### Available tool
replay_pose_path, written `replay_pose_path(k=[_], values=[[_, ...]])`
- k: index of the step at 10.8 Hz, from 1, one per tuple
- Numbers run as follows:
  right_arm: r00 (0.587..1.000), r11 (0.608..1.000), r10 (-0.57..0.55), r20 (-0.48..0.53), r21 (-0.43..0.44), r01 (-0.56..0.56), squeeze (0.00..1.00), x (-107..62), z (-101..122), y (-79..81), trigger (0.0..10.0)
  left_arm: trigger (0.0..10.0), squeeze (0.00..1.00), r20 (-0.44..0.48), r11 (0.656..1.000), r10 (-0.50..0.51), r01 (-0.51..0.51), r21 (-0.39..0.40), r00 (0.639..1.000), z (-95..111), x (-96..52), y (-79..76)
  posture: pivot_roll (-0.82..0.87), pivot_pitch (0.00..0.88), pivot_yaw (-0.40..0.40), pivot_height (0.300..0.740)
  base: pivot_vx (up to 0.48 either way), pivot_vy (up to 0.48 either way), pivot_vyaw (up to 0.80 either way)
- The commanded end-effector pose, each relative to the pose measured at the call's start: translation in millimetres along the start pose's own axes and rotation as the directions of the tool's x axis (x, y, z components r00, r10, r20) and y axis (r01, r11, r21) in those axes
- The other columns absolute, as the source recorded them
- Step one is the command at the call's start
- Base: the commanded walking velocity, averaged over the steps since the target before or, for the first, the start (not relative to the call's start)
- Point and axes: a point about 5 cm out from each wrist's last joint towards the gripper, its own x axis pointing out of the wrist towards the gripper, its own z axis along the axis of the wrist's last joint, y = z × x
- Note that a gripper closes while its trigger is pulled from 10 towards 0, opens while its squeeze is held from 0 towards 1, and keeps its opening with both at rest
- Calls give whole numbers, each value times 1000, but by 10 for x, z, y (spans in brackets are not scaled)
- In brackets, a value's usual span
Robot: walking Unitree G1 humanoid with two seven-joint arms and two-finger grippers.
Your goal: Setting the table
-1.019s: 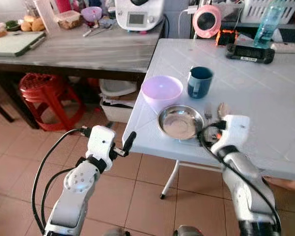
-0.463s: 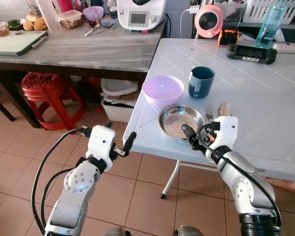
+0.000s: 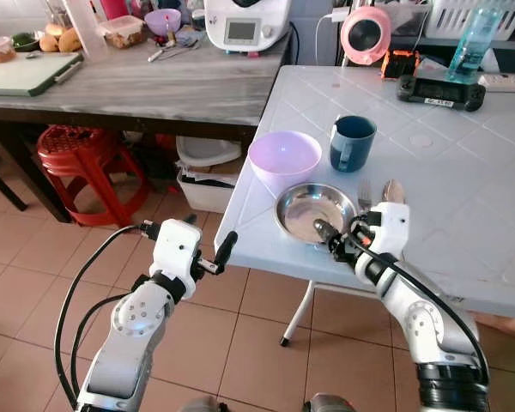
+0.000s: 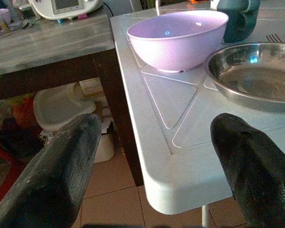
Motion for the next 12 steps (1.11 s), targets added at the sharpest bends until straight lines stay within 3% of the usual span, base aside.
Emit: replay_pose_path(k=[1, 7, 8, 12], values=[[1000, 999, 19, 4, 29, -19, 0, 32, 32, 24, 0, 10000, 0, 9, 1000, -7, 6, 20, 1000, 51, -13, 13, 7, 0, 94, 740, 0, 0, 0], [999, 981, -11, -31, 193, 17, 0, 38, -50, -27, 0, 10000, 0, 11, 1000, -29, 28, 11, 1000, 62, -6, -13, 7, 0, 96, 740, 0, 0, 0], [997, 968, -45, -59, 245, 58, 0, 37, -111, -61, 0, 10000, 0, 10, 995, -93, 93, -19, 996, 63, -19, -58, 7, 0, 93, 740, 0, 0, 0], [994, 963, -73, -77, 254, 90, 0, 31, -148, -98, 0, 10000, 0, 5, 957, -286, 286, -48, 958, 42, -87, -182, 2, 0, 93, 740, 0, 0, 0]])
